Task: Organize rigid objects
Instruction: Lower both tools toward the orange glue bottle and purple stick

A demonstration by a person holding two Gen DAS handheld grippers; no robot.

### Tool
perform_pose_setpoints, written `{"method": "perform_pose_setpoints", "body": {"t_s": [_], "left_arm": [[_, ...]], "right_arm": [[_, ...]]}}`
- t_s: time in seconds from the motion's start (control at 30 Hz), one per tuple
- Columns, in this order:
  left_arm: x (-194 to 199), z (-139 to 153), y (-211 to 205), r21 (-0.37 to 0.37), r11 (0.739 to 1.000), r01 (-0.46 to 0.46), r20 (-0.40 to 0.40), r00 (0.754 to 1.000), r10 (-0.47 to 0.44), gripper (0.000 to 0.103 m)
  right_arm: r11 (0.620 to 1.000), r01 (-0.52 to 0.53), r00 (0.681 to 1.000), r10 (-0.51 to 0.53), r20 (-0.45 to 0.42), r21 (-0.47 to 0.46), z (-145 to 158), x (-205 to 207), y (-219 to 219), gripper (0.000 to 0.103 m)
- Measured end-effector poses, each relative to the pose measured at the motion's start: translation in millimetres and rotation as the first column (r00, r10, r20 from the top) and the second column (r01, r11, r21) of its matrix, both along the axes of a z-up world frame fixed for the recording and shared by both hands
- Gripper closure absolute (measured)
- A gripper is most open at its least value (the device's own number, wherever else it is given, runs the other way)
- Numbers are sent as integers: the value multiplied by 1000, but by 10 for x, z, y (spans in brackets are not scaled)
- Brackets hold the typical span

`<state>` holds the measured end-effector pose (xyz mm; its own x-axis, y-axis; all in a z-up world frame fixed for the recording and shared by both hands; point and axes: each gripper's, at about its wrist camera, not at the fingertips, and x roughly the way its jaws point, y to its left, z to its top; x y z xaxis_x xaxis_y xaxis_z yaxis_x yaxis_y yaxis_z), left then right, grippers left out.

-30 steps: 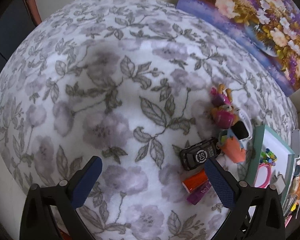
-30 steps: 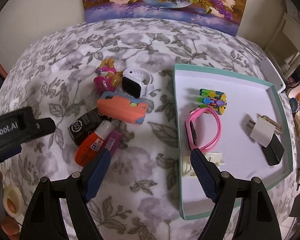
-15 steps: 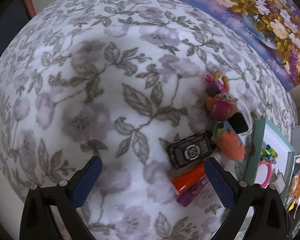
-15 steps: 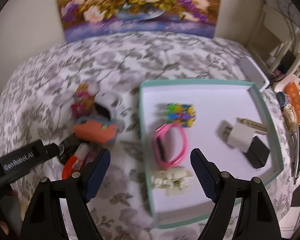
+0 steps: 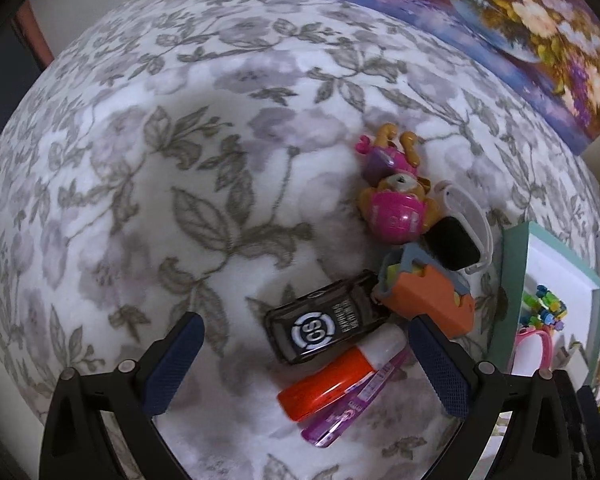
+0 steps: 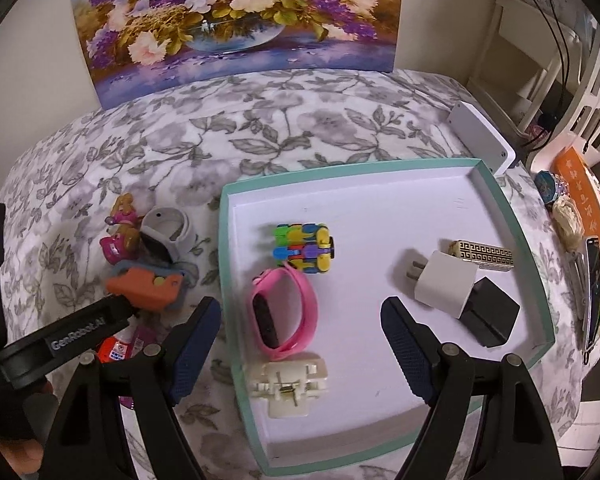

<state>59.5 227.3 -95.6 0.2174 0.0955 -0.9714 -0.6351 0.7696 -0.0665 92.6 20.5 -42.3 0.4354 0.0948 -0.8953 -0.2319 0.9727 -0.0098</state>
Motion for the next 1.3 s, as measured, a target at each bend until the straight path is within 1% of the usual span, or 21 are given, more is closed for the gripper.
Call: {"method": "perform_pose_setpoints", "body": {"t_s": [0.1,0.2,0.27,0.37,0.47,0.67,0.87,1.07,1.2,1.27,1.3], "left_arm": [[47,-19,-75,34,999,5,-4,1000,-5,0],[66,-84,-111,50,999,8,-28,1000,-7,0],[99,-163,-153,49,999,23,-57,998,-20,0],[52,-184,-124,20,1000,8,-51,999,-7,0],[-62,-174,-42,-17,1000,-11,-44,999,10,0],[-361,-221,183,-93,994,-53,-61,997,48,0],[-584,-219,348,-119,991,-67,-80,995,57,0],[-901,-68,503,-120,992,-27,-63,998,20,0],[-1142,13,432,-84,996,19,-75,997,-26,0],[-1317,26,375,-78,996,37,-85,995,-44,0],[-1342,-7,364,-73,997,41,-95,994,-47,0]], "right_arm": [[1000,2,1000,-2,-5,1,-10,12,-40,20],[1000,6,1000,-6,-5,-2,-13,24,-76,20],[1000,12,1000,-12,-7,3,-16,34,-97,20],[1000,12,1000,-12,-9,8,-15,33,-104,20],[1000,6,1000,-6,-6,10,-3,11,-90,20],[1000,-17,1000,17,2,11,33,-41,-35,20],[999,-42,999,42,5,9,55,-101,32,20],[999,-51,999,51,13,13,96,-143,57,20],[998,-59,998,59,18,14,119,-171,77,20],[998,-64,998,64,19,16,127,-191,84,20],[998,-67,998,67,20,15,129,-201,87,20]]}}
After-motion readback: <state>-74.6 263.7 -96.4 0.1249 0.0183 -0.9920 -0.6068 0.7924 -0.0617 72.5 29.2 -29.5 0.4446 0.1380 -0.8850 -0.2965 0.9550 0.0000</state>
